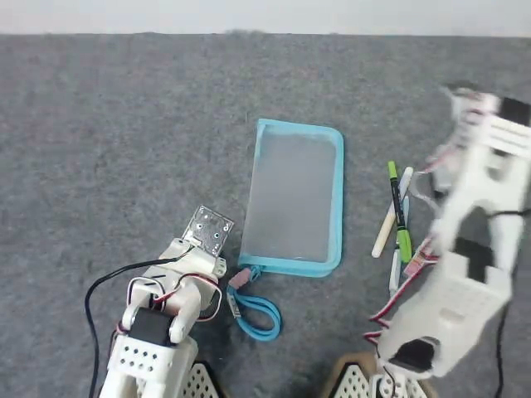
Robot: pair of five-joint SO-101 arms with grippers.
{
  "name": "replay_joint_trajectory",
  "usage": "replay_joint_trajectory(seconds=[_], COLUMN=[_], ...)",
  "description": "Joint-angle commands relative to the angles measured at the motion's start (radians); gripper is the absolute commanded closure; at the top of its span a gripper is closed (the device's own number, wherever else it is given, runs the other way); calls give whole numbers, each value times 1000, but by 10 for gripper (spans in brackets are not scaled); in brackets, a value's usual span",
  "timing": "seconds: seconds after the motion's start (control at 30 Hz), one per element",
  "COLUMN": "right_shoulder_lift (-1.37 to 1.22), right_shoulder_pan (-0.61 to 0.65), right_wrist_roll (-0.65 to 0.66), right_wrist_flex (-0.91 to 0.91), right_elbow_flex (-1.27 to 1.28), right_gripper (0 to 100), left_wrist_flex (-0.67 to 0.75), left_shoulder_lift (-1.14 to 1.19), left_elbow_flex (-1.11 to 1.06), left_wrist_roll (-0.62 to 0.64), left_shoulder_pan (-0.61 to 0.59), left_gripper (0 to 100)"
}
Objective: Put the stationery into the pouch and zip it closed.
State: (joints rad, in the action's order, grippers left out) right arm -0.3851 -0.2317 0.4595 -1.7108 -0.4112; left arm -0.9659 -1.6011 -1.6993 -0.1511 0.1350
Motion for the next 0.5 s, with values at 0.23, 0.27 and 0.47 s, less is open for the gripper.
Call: replay_joint_trajectory(seconds=[0.23, 0.27, 0.47], right_shoulder_lift=[71, 71, 62], right_shoulder_pan=[200, 200, 147], right_wrist_roll=[-72, -72, -64], right_wrist_flex=[255, 282, 346], right_elbow_flex=[287, 313, 358], right_gripper=[827, 828, 828], left_wrist_flex=[-5, -5, -5], left_shoulder_lift=[-3, -3, -3], left_elbow_flex=[8, 8, 8], left_wrist_roll=[-6, -6, -6], left_shoulder_pan=[5, 5, 5], left_gripper=[983, 983, 983])
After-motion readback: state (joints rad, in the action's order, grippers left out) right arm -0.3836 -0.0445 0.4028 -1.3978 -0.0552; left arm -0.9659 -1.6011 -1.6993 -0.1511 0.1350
